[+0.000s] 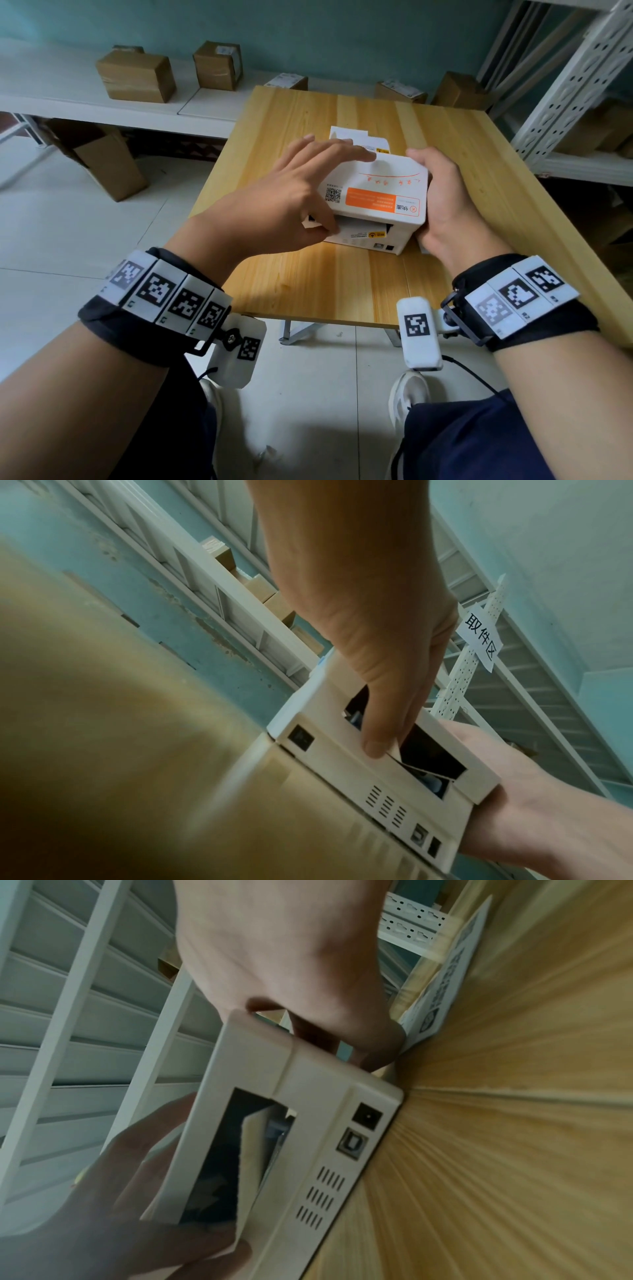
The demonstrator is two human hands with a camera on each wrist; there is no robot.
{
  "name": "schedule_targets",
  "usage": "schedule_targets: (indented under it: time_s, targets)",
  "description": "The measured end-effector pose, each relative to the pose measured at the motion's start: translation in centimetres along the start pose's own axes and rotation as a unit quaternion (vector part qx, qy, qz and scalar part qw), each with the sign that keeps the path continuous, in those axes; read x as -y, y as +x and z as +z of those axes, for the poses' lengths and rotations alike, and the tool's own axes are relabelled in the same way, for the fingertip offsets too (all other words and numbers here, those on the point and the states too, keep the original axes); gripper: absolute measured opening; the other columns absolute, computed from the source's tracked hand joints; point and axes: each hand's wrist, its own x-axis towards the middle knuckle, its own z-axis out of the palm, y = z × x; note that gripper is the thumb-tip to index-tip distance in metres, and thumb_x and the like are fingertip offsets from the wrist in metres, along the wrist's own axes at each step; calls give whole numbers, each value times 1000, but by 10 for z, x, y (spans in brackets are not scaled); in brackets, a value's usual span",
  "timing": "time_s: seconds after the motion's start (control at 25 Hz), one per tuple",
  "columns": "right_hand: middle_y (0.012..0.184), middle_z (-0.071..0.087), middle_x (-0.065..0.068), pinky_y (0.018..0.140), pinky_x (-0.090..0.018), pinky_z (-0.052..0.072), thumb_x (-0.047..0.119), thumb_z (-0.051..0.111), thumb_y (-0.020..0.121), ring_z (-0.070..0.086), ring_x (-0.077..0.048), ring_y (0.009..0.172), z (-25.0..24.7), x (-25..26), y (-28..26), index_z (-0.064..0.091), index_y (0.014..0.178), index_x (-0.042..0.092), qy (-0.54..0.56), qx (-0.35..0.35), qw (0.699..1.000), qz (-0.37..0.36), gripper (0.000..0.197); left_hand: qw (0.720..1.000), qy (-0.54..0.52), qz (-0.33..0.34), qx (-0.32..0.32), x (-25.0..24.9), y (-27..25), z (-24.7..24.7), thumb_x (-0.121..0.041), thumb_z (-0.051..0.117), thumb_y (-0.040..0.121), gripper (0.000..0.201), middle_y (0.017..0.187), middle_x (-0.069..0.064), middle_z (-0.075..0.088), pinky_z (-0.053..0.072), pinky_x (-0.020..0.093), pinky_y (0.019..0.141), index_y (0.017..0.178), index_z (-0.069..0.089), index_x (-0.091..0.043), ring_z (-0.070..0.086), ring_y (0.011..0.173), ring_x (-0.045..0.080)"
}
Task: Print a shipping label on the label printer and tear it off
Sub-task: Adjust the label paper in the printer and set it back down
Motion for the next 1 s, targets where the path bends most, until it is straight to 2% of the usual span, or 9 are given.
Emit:
schedule_targets:
  time_s: [0.12,0.28,0.4,0.68,0.88,1.0]
  targets:
    - [80,77,-6,78,-36,50,42,48,97,74,-24,76,-1,1,-2,73,77,19,-3,7,1000,-4,40,1000,-18,2,-8,1,0,1,-27,78,83,6,155,13,42,19,61,122,84,84,-27,30,150,33]
    - [98,78,-13,91,-40,53,47,54,94,75,-30,91,1,1,0,75,97,16,-6,11,1000,-6,38,999,-36,8,-6,4,0,2,-26,80,83,5,153,15,43,21,61,120,80,84,-27,32,148,36]
    - [105,78,-13,98,-47,53,44,67,86,75,-32,97,2,0,1,76,100,18,-15,9,1000,-13,31,999,-42,10,-7,4,-1,2,-27,79,82,7,150,17,44,20,61,119,76,83,-27,33,148,37]
    - [104,78,-13,101,-51,52,40,73,86,75,-31,98,0,0,-1,77,101,16,-12,9,1000,-13,28,1000,-26,6,-14,-1,0,2,-41,78,80,15,150,17,44,24,53,120,81,81,-26,29,148,39]
    - [100,79,-13,99,-52,53,38,74,85,76,-31,94,2,-1,-1,78,96,16,-4,-5,1000,-8,26,999,-27,6,-21,-3,0,2,-30,76,81,10,150,17,45,25,52,119,74,82,-24,30,148,39]
    - [102,79,-14,100,-53,53,39,74,84,75,-32,96,1,-1,-1,78,101,14,-4,-5,1000,-5,30,999,-33,9,-16,-2,0,1,-30,78,79,12,151,16,44,24,54,119,69,80,-25,29,148,38]
